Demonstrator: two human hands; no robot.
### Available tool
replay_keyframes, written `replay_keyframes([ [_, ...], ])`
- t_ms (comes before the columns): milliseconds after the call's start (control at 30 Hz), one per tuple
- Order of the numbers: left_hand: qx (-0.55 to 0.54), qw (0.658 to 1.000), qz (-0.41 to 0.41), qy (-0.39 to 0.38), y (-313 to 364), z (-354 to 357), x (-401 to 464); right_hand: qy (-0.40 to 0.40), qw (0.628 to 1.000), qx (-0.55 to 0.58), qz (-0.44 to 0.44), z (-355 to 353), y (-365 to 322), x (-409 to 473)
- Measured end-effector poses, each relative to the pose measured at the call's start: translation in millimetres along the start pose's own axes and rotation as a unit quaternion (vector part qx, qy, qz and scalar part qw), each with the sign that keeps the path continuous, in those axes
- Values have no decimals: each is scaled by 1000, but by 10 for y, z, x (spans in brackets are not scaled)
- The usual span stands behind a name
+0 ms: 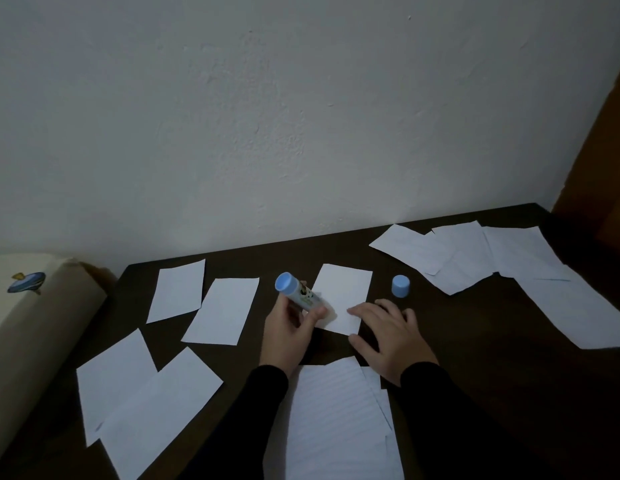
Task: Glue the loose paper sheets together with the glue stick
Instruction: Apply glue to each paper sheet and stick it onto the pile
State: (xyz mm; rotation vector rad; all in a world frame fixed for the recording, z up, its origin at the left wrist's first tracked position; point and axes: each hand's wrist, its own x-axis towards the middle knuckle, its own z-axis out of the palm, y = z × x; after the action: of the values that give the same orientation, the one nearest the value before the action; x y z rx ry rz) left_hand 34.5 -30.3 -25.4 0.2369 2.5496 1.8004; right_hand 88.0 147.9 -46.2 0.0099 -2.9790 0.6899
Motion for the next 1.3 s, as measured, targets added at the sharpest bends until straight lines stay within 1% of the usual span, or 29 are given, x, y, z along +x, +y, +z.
replay_keyframes([
  [100, 21, 999, 26, -38, 69, 34, 21, 34, 999, 15, -5, 50, 31, 8],
  [200, 36, 996, 32, -73, 133, 114, 8, 48, 999, 1, -3, 77, 62, 28],
  [333, 47, 995, 35, -84, 95, 179, -28, 43, 999, 8, -2, 74, 65, 39],
  [533, 124, 982, 92, -107, 72, 168, -19, 36, 999, -14, 5, 81, 54, 57],
  [667, 156, 977, 89, -113, 93, 126, 64, 14, 1000, -9, 15, 36, 23, 70],
  [833, 158, 983, 60, -70, 42, -1, 103, 17, 1000, -3, 11, 27, 26, 54],
  [1100, 113, 993, 19, 42, -96, -72, 76, 30, 1000, 3, 3, 66, 44, 46],
  [1133, 95, 994, 7, 58, -97, -78, 76, 32, 999, 3, 1, 66, 41, 43],
  [1200, 21, 995, -22, 99, -83, -107, 60, 41, 999, -3, -4, 70, 40, 36],
  [1300, -78, 981, -74, 160, -15, -151, 28, 71, 997, -20, -19, 93, 63, 26],
])
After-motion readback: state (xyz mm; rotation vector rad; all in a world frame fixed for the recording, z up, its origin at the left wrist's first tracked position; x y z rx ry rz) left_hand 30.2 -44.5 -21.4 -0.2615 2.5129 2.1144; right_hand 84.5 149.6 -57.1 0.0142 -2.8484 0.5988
